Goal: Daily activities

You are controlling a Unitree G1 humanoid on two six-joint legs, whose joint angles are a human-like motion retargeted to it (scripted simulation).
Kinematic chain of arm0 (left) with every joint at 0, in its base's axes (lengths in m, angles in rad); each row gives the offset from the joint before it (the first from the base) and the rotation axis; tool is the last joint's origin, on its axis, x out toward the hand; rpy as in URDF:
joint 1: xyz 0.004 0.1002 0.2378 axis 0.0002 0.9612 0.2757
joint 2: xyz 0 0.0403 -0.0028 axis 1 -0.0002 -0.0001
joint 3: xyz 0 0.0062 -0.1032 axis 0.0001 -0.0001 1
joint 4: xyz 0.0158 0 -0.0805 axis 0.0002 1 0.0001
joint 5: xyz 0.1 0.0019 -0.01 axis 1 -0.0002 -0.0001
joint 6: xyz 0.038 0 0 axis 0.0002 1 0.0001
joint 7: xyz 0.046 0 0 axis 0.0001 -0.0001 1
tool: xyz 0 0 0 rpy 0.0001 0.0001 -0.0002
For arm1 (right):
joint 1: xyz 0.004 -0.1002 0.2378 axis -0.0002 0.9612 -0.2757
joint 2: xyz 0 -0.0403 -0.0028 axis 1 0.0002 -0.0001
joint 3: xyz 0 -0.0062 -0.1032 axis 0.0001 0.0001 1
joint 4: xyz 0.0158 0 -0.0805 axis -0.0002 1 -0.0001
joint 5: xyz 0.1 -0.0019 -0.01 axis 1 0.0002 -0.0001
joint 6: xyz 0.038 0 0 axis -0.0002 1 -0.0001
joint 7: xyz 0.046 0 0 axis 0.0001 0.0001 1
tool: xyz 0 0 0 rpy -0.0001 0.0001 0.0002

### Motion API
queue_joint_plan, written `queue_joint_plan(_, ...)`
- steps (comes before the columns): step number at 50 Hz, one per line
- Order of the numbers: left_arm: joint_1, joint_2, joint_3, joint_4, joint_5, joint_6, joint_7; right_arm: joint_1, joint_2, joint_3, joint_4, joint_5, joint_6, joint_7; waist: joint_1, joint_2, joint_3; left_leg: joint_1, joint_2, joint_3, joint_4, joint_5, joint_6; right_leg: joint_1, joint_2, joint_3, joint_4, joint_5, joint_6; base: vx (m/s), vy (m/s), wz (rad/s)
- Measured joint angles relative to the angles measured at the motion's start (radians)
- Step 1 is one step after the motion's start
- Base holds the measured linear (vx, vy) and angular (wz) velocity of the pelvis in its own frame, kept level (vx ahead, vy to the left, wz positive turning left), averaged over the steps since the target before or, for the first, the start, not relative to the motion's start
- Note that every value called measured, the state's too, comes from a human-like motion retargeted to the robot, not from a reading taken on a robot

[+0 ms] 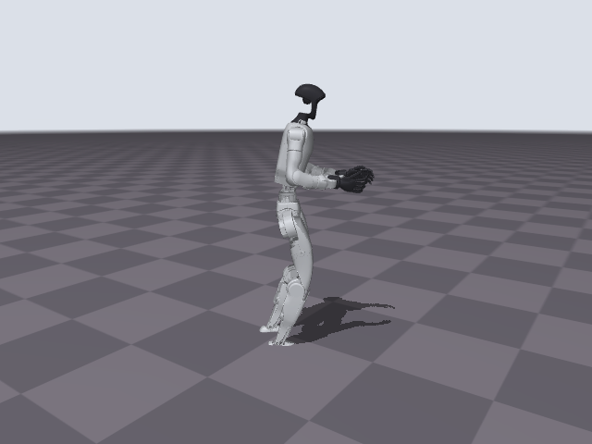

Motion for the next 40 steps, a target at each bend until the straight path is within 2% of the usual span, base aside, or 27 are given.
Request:
queue_joint_plan(5,-0.128,0.006,-0.084,-0.011,0.074,0.034,-0.01,-0.012,-0.013,0.061,0.025,-0.038,0.049,0.03,-0.025,-0.013,-0.016,0.022,-0.01,0.016,-0.03,0.011,-0.001,0.002,-0.003,0.022,-0.001,-0.006,0.006,0.01,-0.02,-0.28)
queue_joint_plan(14,-0.592,-0.087,-0.323,0.053,0.223,0.104,-0.029,-0.091,-0.022,0.224,0.123,-0.031,0.11,0.096,-0.072,-0.015,-0.029,0.029,-0.012,0.036,-0.03,0.016,-0.005,-0.021,0.004,0.061,0.035,-0.01,0.011,-0.02,-0.01,-0.24)
queue_joint_plan(21,-0.713,-0.103,-0.292,0.021,0.22,0.08,0.025,-0.056,-0.045,0.203,0.147,0.004,0.087,0.115,-0.082,-0.009,-0.025,0.028,-0.012,0.052,-0.032,0.01,-0.004,-0.031,0.012,0.085,0.03,-0.007,0.029,0.02,0.02,-0.28)
queue_joint_plan(26,-0.642,-0.054,-0.201,-0.076,0.212,0.044,0.083,-0.004,-0.068,0.146,0.127,-0.01,0.061,0.096,-0.072,-0.01,-0.031,0.041,-0.015,0.068,-0.047,0.015,0.002,-0.023,0.015,0.104,0.007,0.0,0.04,0.04,0.03,-0.31)
queue_joint_plan(31,-0.455,0.024,-0.14,-0.124,0.18,0.001,0.089,0.013,-0.079,0.075,0.091,-0.044,0.026,0.041,-0.054,-0.016,-0.037,0.064,-0.017,0.085,-0.061,0.02,0.017,-0.001,0.02,0.128,-0.022,0.009,0.049,0.05,0.02,-0.36)
queue_joint_plan(35,-0.189,0.096,-0.118,-0.093,0.128,-0.036,0.028,-0.021,-0.067,-0.022,0.038,-0.061,-0.014,-0.036,-0.04,-0.024,-0.035,0.087,-0.019,0.102,-0.077,0.026,0.03,0.023,0.027,0.156,-0.061,0.022,0.059,0.07,0.02,-0.47)
queue_joint_plan(40,0.133,0.148,-0.12,0.006,0.078,-0.068,-0.124,-0.122,-0.025,-0.161,-0.017,-0.071,-0.059,-0.112,-0.022,-0.035,-0.039,0.114,-0.019,0.133,-0.078,0.028,0.048,0.052,0.035,0.198,-0.096,0.031,0.067,0.06,0.01,-0.54)
